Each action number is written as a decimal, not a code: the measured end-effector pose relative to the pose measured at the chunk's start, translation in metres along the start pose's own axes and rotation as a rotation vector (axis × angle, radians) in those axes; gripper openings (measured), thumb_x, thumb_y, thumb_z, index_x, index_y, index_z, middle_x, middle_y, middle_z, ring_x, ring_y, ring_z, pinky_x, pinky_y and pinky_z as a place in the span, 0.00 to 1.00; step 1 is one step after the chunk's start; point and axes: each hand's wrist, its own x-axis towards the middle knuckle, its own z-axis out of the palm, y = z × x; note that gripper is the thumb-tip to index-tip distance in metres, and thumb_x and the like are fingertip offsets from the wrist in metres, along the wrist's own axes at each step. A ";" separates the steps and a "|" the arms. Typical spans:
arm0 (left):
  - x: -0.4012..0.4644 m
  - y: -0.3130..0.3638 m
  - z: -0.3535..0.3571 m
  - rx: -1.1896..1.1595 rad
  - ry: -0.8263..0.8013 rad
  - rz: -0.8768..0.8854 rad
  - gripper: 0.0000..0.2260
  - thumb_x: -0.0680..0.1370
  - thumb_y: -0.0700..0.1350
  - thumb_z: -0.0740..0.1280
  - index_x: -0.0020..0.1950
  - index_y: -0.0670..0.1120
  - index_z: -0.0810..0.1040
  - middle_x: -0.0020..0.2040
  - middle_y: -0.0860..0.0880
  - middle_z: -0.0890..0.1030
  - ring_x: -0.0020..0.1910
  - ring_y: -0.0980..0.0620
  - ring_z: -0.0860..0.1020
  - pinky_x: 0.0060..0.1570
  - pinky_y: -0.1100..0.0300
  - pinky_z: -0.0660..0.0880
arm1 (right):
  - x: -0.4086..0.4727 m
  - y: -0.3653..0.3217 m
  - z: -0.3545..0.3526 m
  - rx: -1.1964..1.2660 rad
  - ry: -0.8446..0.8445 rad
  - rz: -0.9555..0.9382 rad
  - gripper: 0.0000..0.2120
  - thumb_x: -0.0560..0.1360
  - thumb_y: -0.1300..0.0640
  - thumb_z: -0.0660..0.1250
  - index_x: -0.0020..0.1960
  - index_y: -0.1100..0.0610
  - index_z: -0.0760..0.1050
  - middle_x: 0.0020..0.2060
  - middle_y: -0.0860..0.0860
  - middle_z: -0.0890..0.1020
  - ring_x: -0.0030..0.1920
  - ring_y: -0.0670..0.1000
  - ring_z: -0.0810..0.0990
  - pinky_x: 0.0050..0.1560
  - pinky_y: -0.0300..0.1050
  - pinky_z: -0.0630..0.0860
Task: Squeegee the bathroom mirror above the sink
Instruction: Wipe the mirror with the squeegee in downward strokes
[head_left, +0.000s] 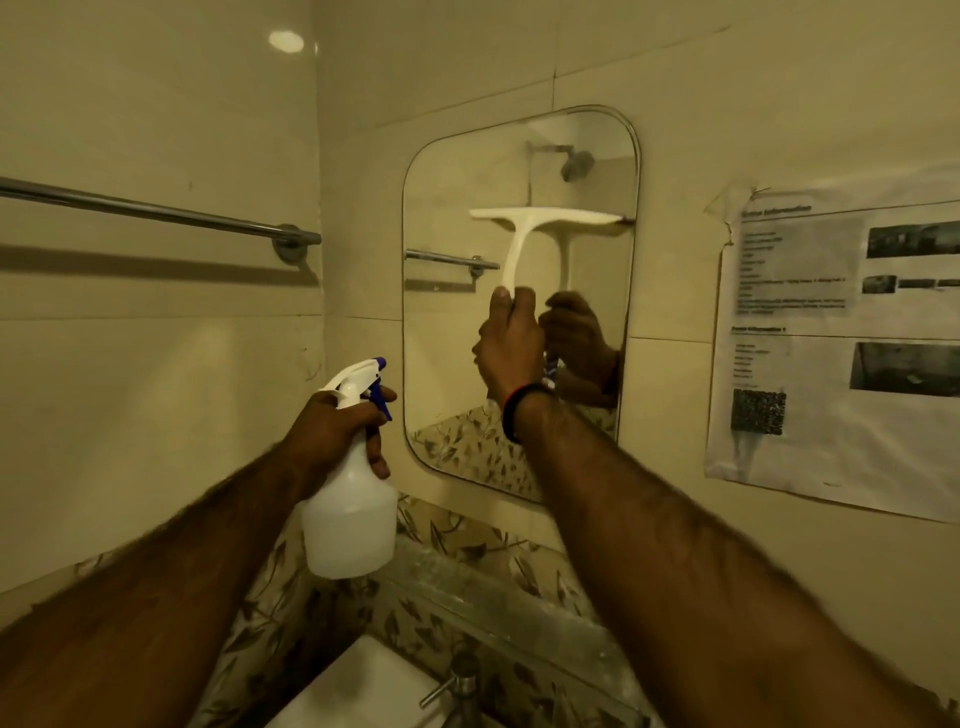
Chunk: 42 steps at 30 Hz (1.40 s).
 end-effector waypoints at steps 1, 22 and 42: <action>0.005 0.003 0.002 0.003 -0.004 0.013 0.13 0.77 0.32 0.60 0.60 0.37 0.75 0.26 0.38 0.73 0.22 0.42 0.74 0.30 0.49 0.79 | 0.010 -0.007 0.001 0.005 0.007 -0.005 0.14 0.82 0.45 0.50 0.58 0.53 0.67 0.40 0.57 0.80 0.40 0.60 0.81 0.42 0.62 0.80; 0.046 0.011 0.022 0.014 -0.048 0.051 0.12 0.77 0.33 0.61 0.60 0.39 0.76 0.26 0.39 0.74 0.23 0.41 0.75 0.31 0.49 0.79 | 0.084 -0.034 0.017 -0.054 0.062 -0.161 0.16 0.83 0.49 0.52 0.63 0.59 0.66 0.35 0.47 0.74 0.38 0.52 0.79 0.40 0.54 0.81; 0.043 0.000 0.025 0.070 -0.033 0.049 0.13 0.76 0.34 0.61 0.59 0.41 0.76 0.26 0.38 0.74 0.24 0.40 0.76 0.33 0.49 0.80 | 0.038 0.013 0.026 -0.031 -0.049 -0.028 0.17 0.83 0.48 0.51 0.62 0.58 0.67 0.46 0.59 0.80 0.43 0.58 0.81 0.44 0.59 0.81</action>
